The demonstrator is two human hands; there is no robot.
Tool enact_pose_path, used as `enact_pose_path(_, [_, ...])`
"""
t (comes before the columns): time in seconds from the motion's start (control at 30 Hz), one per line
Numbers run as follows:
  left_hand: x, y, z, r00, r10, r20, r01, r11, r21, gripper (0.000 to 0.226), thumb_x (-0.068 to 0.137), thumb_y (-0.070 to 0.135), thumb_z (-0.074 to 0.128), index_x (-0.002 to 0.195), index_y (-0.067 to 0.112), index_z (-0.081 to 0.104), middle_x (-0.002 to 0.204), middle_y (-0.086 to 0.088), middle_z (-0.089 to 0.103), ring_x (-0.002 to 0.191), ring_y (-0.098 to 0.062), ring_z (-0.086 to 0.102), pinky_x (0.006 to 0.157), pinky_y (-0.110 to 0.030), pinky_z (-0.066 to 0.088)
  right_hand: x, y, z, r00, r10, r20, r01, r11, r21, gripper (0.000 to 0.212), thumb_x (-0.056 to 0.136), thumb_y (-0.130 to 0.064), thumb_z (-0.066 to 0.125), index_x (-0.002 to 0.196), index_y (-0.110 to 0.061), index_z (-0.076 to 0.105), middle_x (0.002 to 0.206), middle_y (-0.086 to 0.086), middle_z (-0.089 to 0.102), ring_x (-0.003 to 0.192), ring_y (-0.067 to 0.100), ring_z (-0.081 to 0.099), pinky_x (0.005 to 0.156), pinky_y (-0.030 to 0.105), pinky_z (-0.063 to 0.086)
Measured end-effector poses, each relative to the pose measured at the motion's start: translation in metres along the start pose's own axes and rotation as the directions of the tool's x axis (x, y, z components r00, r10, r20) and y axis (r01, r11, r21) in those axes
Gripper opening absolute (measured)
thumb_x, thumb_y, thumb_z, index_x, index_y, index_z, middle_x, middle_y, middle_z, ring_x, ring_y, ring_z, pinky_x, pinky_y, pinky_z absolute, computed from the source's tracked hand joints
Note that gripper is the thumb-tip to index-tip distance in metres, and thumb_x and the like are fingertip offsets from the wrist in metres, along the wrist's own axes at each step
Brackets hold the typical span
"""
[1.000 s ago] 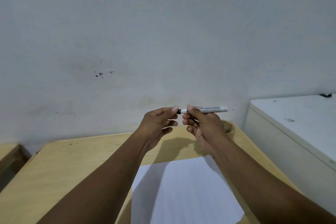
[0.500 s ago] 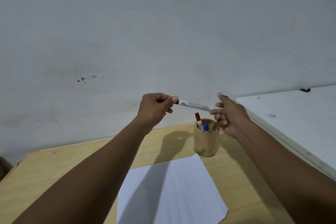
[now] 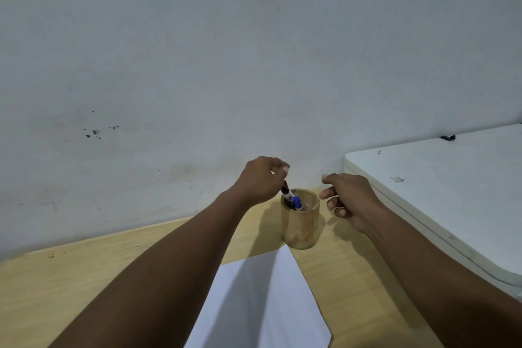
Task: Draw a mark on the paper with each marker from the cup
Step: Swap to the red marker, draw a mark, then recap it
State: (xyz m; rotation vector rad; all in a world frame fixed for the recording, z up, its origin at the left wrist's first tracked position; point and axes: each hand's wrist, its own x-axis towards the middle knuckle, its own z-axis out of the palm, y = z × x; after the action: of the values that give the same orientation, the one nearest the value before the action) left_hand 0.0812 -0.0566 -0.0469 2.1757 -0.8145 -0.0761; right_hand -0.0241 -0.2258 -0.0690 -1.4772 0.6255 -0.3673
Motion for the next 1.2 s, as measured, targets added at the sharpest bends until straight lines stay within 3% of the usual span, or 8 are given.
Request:
enact_pose_path(0.2, [0.013, 0.002, 0.005, 0.991, -0.078, 0.105, 0.075, 0.997, 0.032, 0.025, 0.097, 0.013, 0.06, 0.114, 0.01, 0.078, 0.115, -0.009, 0.077, 0.105, -0.023, 0.07, 0.086, -0.029, 0.052, 0.001, -0.002, 0.004, 0.999, -0.012, 0.036, 0.012, 1.0, 0.008, 0.016, 0.096, -0.018, 0.063, 0.102, -0.004, 0.067, 0.071, 0.012, 0.067, 0.038, 0.014, 0.048, 0.034, 0.02, 0.029])
enact_pose_path(0.37, [0.018, 0.005, -0.002, 0.97, -0.229, 0.078, 0.238, 0.96, -0.148, 0.005, 0.089, 0.003, 0.076, 0.093, 0.001, 0.077, 0.093, -0.02, 0.076, 0.078, -0.031, 0.077, 0.065, -0.027, 0.064, -0.003, -0.005, 0.013, 0.998, -0.007, 0.062, 0.004, 0.999, 0.038, 0.018, 0.096, -0.017, 0.064, 0.106, -0.002, 0.068, 0.071, 0.011, 0.067, 0.036, 0.013, 0.048, 0.035, 0.019, 0.027])
enact_pose_path(0.5, [0.014, 0.011, -0.024, 0.978, -0.14, -0.153, 0.118, 0.982, -0.145, 0.01, 0.091, 0.013, 0.075, 0.09, 0.004, 0.079, 0.087, -0.016, 0.08, 0.072, -0.022, 0.076, 0.072, -0.033, 0.065, -0.013, -0.015, 0.022, 0.993, -0.046, 0.113, 0.038, 0.996, 0.079, 0.022, 0.095, -0.019, 0.064, 0.106, -0.001, 0.07, 0.071, 0.01, 0.067, 0.038, 0.013, 0.049, 0.033, 0.019, 0.027])
enact_pose_path(0.6, [0.011, 0.012, -0.057, 0.95, -0.087, -0.299, 0.036, 0.984, -0.174, 0.014, 0.091, 0.019, 0.075, 0.088, 0.007, 0.081, 0.077, -0.008, 0.081, 0.06, -0.012, 0.071, 0.073, -0.034, 0.064, -0.032, -0.027, 0.044, 0.954, -0.048, 0.297, 0.026, 0.997, 0.078, 0.029, 0.096, -0.031, 0.065, 0.102, -0.003, 0.07, 0.067, 0.007, 0.07, 0.039, 0.013, 0.051, 0.032, 0.019, 0.026])
enact_pose_path(0.73, [-0.005, 0.002, -0.103, 0.943, -0.085, -0.321, -0.027, 0.943, -0.33, 0.015, 0.091, 0.019, 0.076, 0.085, 0.005, 0.079, 0.075, -0.009, 0.08, 0.059, -0.014, 0.071, 0.068, -0.032, 0.061, -0.06, -0.03, 0.098, 0.821, 0.028, 0.57, -0.13, 0.982, 0.139, 0.057, 0.092, -0.058, 0.061, 0.117, -0.007, 0.064, 0.073, 0.007, 0.073, 0.041, 0.013, 0.053, 0.032, 0.019, 0.028])
enact_pose_path(0.83, [-0.031, -0.014, -0.126, 0.952, -0.116, -0.283, -0.024, 0.895, -0.446, 0.018, 0.093, 0.015, 0.075, 0.094, -0.002, 0.076, 0.079, -0.014, 0.076, 0.061, -0.016, 0.072, 0.065, -0.024, 0.059, -0.072, -0.024, 0.144, 0.805, 0.045, 0.592, -0.299, 0.892, 0.339, 0.067, 0.085, -0.068, 0.064, 0.119, -0.01, 0.062, 0.071, 0.008, 0.069, 0.042, 0.011, 0.048, 0.033, 0.018, 0.027])
enact_pose_path(1.0, [-0.079, -0.063, -0.149, 0.938, -0.217, -0.27, 0.05, 0.856, -0.515, 0.022, 0.091, 0.015, 0.076, 0.097, -0.006, 0.075, 0.08, -0.014, 0.076, 0.064, -0.02, 0.073, 0.065, -0.024, 0.06, -0.079, -0.004, 0.201, 0.879, 0.098, 0.466, -0.39, 0.71, 0.586, 0.038, 0.095, -0.047, 0.065, 0.108, -0.011, 0.062, 0.056, 0.005, 0.059, 0.035, 0.009, 0.042, 0.032, 0.017, 0.023])
enact_pose_path(1.2, [-0.126, -0.118, -0.145, 0.929, -0.294, -0.226, 0.121, 0.816, -0.566, 0.02, 0.091, 0.015, 0.076, 0.1, -0.003, 0.078, 0.089, -0.017, 0.074, 0.068, -0.02, 0.074, 0.07, -0.026, 0.062, -0.091, 0.014, 0.235, 0.885, 0.123, 0.448, -0.381, 0.745, 0.548, 0.022, 0.099, -0.025, 0.063, 0.086, -0.007, 0.063, 0.058, 0.009, 0.064, 0.038, 0.013, 0.056, 0.034, 0.019, 0.034])
